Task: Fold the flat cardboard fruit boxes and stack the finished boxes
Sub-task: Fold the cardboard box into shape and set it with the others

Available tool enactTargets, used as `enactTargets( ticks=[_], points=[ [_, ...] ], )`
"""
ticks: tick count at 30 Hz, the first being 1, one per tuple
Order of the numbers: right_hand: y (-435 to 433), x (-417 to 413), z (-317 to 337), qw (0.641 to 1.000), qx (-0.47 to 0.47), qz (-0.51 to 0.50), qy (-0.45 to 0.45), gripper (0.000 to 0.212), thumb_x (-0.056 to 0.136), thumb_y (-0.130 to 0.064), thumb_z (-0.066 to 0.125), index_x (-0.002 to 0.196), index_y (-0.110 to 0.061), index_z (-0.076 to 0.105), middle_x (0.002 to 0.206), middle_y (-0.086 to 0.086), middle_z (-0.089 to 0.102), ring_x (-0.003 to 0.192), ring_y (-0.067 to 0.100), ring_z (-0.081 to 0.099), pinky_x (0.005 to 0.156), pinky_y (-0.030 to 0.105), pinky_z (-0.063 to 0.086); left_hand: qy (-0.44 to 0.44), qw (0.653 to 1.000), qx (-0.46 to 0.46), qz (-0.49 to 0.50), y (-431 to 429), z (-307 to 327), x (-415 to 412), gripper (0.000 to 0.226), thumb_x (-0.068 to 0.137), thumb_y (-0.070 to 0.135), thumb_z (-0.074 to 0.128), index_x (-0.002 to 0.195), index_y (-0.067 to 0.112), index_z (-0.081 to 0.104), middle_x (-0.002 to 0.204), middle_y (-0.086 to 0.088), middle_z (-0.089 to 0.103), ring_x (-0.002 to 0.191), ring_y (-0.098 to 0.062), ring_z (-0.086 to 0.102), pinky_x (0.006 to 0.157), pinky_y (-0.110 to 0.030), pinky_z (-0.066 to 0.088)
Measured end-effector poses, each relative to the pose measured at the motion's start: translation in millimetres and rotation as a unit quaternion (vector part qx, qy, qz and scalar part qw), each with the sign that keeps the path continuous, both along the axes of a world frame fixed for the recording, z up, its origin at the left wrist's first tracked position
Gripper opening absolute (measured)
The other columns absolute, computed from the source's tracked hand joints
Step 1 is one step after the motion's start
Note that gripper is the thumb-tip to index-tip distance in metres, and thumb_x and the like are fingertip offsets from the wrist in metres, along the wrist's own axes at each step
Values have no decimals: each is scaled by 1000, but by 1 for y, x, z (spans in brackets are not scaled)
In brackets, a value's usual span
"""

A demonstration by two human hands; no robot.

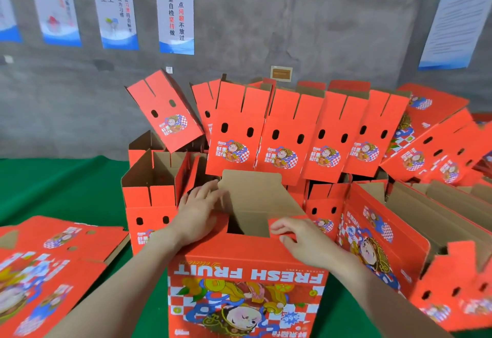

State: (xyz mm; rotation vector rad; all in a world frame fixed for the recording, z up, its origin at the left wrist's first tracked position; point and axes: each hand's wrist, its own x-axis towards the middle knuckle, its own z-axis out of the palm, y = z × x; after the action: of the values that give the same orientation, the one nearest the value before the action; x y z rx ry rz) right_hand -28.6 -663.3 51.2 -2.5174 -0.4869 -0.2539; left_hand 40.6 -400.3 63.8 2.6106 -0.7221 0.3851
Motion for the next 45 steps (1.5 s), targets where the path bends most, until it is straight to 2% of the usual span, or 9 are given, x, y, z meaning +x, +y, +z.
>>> enactTargets(
  ticks=[4, 9, 13, 18, 21, 23, 26, 30, 45],
  points=[
    [1, 2, 3, 997, 34, -33, -59, 22, 92, -3, 55, 104, -13, 70, 99, -12, 65, 92, -7, 56, 82, -1, 36, -4, 983, -175, -52, 5, 4, -4, 76, 76, -1, 67, 141, 20, 32, 122, 7, 46, 113, -10, 47, 92, -10, 33],
    [-2, -1, 0, 983, 86, -97, -132, 14, 90, -3, 59, 96, -11, 69, 92, -6, 64, 86, 1, 58, 80, 9, 44, -15, 983, -156, -98, 6, 6, -8, 16, 91, 33, 60, 94, 20, 68, 97, 3, 62, 94, -9, 55, 88, -24, 42],
    [-2, 0, 1, 972, 111, -132, -158, 7, 91, -8, 59, 94, -12, 64, 95, -2, 59, 86, 6, 57, 77, 16, 45, 127, 956, -250, -88, 6, 6, -11, 46, 90, 56, 44, 74, 19, 68, 82, 8, 66, 80, -1, 59, 82, -24, 42],
    [0, 5, 8, 983, 80, -115, -120, 9, 93, -19, 59, 97, -13, 65, 102, -3, 60, 100, 16, 57, 85, 24, 40, 201, 975, -90, -41, 7, 3, 2, 29, 77, 49, 73, 93, 29, 60, 102, 0, 62, 94, -16, 58, 87, -32, 46],
    [1, 10, 12, 998, 7, -62, -14, 26, 93, -30, 59, 118, -23, 59, 127, -8, 52, 126, 11, 45, 95, 15, 29, 223, 973, -48, -25, 5, 5, 5, 49, 73, 50, 76, 114, 34, 55, 118, -1, 57, 106, -17, 57, 95, -34, 47],
    [2, 15, 15, 996, -62, -45, 52, 40, 94, -34, 57, 132, -28, 49, 145, -7, 40, 141, 13, 27, 114, 29, 17, 225, 974, -23, -7, 4, 8, 6, 71, 72, 53, 75, 133, 29, 47, 132, -1, 49, 118, -17, 50, 104, -34, 41],
    [2, 24, 21, 987, -79, -49, 134, 49, 92, -37, 57, 139, -34, 41, 148, -6, 38, 139, 17, 30, 115, 44, 20, 223, 975, 16, 10, 0, 12, 8, 83, 73, 56, 73, 141, 23, 40, 138, -1, 44, 126, -18, 43, 105, -28, 35],
    [-3, 31, 26, 979, -26, -28, 202, 53, 90, -28, 63, 139, -38, 43, 143, -3, 38, 130, 16, 38, 105, 27, 30, 226, 973, 34, 12, -2, 13, 10, 78, 72, 55, 74, 137, 23, 46, 137, -2, 45, 126, -20, 43, 101, -28, 35],
    [-3, 36, 5, 990, -88, -55, 93, 63, 83, -36, 71, 138, -41, 42, 134, -3, 45, 127, 20, 37, 102, 36, 34, 179, 972, 145, 53, -13, 9, 12, 89, 68, 58, 75, 142, 32, 35, 135, -5, 40, 129, -31, 34, 107, -49, 35]
  ],
)
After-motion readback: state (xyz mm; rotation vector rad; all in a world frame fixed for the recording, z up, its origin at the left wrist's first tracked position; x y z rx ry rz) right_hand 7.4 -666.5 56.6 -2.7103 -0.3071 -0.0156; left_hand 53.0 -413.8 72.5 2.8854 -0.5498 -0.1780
